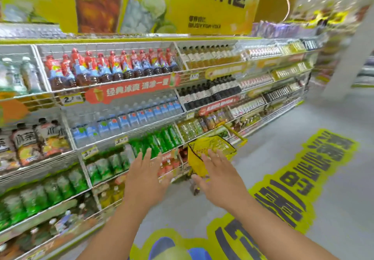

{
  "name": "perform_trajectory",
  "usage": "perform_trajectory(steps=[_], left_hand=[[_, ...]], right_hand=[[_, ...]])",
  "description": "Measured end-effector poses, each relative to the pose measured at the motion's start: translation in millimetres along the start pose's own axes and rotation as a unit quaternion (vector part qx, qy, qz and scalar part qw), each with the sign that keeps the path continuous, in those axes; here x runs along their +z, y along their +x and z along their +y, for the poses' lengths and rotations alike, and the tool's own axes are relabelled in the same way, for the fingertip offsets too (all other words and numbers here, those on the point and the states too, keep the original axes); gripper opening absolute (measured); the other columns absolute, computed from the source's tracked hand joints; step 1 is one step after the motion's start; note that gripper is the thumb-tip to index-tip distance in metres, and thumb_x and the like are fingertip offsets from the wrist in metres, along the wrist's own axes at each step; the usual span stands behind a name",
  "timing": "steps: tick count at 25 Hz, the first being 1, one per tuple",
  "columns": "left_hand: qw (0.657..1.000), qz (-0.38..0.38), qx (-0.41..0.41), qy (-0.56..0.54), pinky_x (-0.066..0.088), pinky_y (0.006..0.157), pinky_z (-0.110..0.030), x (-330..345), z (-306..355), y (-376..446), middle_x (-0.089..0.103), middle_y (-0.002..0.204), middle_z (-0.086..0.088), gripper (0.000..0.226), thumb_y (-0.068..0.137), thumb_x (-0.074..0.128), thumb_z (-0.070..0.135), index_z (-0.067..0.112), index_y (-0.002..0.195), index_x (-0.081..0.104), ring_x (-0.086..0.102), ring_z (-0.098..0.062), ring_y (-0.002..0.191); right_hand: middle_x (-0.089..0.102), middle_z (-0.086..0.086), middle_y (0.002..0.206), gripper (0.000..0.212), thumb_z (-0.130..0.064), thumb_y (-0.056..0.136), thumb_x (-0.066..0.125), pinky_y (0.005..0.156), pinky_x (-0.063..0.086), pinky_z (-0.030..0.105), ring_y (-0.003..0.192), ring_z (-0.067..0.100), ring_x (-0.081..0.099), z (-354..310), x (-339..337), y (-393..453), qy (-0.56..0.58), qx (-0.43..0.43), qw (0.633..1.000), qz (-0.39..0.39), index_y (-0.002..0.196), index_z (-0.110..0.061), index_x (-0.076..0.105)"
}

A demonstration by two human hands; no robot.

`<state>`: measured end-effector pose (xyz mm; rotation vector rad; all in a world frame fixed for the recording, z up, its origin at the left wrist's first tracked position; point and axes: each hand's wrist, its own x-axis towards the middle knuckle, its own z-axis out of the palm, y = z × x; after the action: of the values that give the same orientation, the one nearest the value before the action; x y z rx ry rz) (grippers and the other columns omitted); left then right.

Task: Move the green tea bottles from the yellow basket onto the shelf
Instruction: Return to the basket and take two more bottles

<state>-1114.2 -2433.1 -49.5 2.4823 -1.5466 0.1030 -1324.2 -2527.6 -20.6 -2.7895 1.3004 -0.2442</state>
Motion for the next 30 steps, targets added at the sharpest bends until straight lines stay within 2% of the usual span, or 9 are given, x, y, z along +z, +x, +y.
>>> perform_trajectory(steps=[2, 5, 9, 13, 18, 20, 22, 25, 30], left_hand=[[1.000, -0.011, 0.022, -0.013, 0.025, 0.123, -0.053, 8, 43, 13, 0.026, 0.167, -0.011, 0.091, 0.084, 0.015, 0.076, 0.028, 0.157, 0.038, 0.025, -0.036, 0.153], [0.998, -0.027, 0.057, -0.014, 0.014, 0.126, -0.049, 17, 93, 41, 0.011, 0.171, -0.006, 0.097, 0.079, 0.005, 0.079, 0.033, 0.162, 0.023, 0.011, -0.032, 0.157], [0.996, -0.029, 0.087, -0.019, 0.007, 0.127, -0.047, 37, 139, 93, 0.003, 0.172, -0.004, 0.081, 0.094, 0.026, 0.076, 0.034, 0.163, 0.015, 0.002, -0.029, 0.158], [0.993, -0.028, 0.109, -0.024, 0.011, 0.127, -0.048, 69, 177, 163, 0.004, 0.172, -0.006, 0.081, 0.096, 0.031, 0.073, 0.032, 0.163, 0.015, 0.005, -0.030, 0.158], [0.991, -0.022, 0.124, -0.054, 0.013, 0.127, -0.050, 107, 213, 280, 0.006, 0.172, -0.005, 0.098, 0.078, 0.003, 0.080, 0.032, 0.163, 0.019, 0.007, -0.032, 0.157], [0.989, -0.024, 0.133, -0.053, 0.014, 0.127, -0.050, 117, 227, 327, 0.004, 0.172, -0.005, 0.096, 0.081, 0.005, 0.080, 0.032, 0.163, 0.016, 0.006, -0.032, 0.158], [0.989, -0.026, 0.140, -0.046, 0.013, 0.127, -0.049, 124, 240, 369, 0.000, 0.172, -0.004, 0.086, 0.091, 0.019, 0.079, 0.032, 0.163, 0.014, 0.004, -0.030, 0.158], [0.988, -0.036, 0.142, -0.057, 0.010, 0.128, -0.048, 138, 259, 422, -0.002, 0.172, -0.004, 0.081, 0.095, 0.030, 0.074, 0.032, 0.163, 0.014, 0.002, -0.031, 0.158], [0.991, -0.031, 0.113, -0.064, 0.016, 0.126, -0.051, 177, 299, 490, 0.009, 0.171, -0.006, 0.093, 0.082, 0.010, 0.079, 0.032, 0.161, 0.024, 0.011, -0.034, 0.157]], right_hand=[[0.007, 0.003, 0.171, 0.122, -0.088, 0.066, -0.021, 0.127, 0.008, 0.041, 0.157, 0.027, -0.003, 43, -5, -1, -0.002, 0.017, 1.000, -0.001, 0.162, -0.023, 0.016], [0.011, 0.003, 0.170, 0.111, -0.084, 0.072, -0.004, 0.127, 0.010, 0.041, 0.157, 0.027, 0.001, 88, -8, 4, 0.009, 0.047, 0.999, 0.009, 0.162, -0.023, 0.020], [0.016, 0.005, 0.169, 0.100, -0.080, 0.081, 0.007, 0.126, 0.015, 0.043, 0.157, 0.028, 0.006, 142, 2, 31, 0.017, 0.089, 0.996, 0.021, 0.161, -0.022, 0.021], [0.011, 0.004, 0.170, 0.084, -0.072, 0.096, 0.029, 0.126, 0.008, 0.038, 0.157, 0.025, 0.001, 190, 14, 87, -0.003, 0.089, 0.996, 0.016, 0.162, -0.021, 0.017], [0.018, 0.007, 0.169, 0.102, -0.082, 0.083, 0.002, 0.127, 0.015, 0.042, 0.157, 0.029, 0.008, 251, 24, 192, -0.014, 0.085, 0.996, 0.037, 0.160, -0.020, 0.025], [0.023, 0.008, 0.167, 0.098, -0.080, 0.087, 0.006, 0.126, 0.019, 0.044, 0.156, 0.030, 0.013, 273, 28, 233, -0.021, 0.085, 0.995, 0.044, 0.158, -0.018, 0.031], [0.023, 0.009, 0.167, 0.093, -0.076, 0.088, 0.015, 0.126, 0.019, 0.044, 0.156, 0.030, 0.014, 292, 29, 270, -0.020, 0.083, 0.995, 0.042, 0.158, -0.017, 0.033], [0.017, 0.007, 0.169, 0.098, -0.081, 0.088, 0.006, 0.125, 0.020, 0.048, 0.157, 0.029, 0.010, 326, 34, 320, 0.002, 0.090, 0.995, 0.031, 0.159, -0.018, 0.029], [0.005, 0.002, 0.171, 0.113, -0.086, 0.074, -0.013, 0.126, 0.017, 0.046, 0.158, 0.025, 0.001, 400, 56, 394, 0.032, 0.071, 0.997, 0.007, 0.162, -0.022, 0.019]])
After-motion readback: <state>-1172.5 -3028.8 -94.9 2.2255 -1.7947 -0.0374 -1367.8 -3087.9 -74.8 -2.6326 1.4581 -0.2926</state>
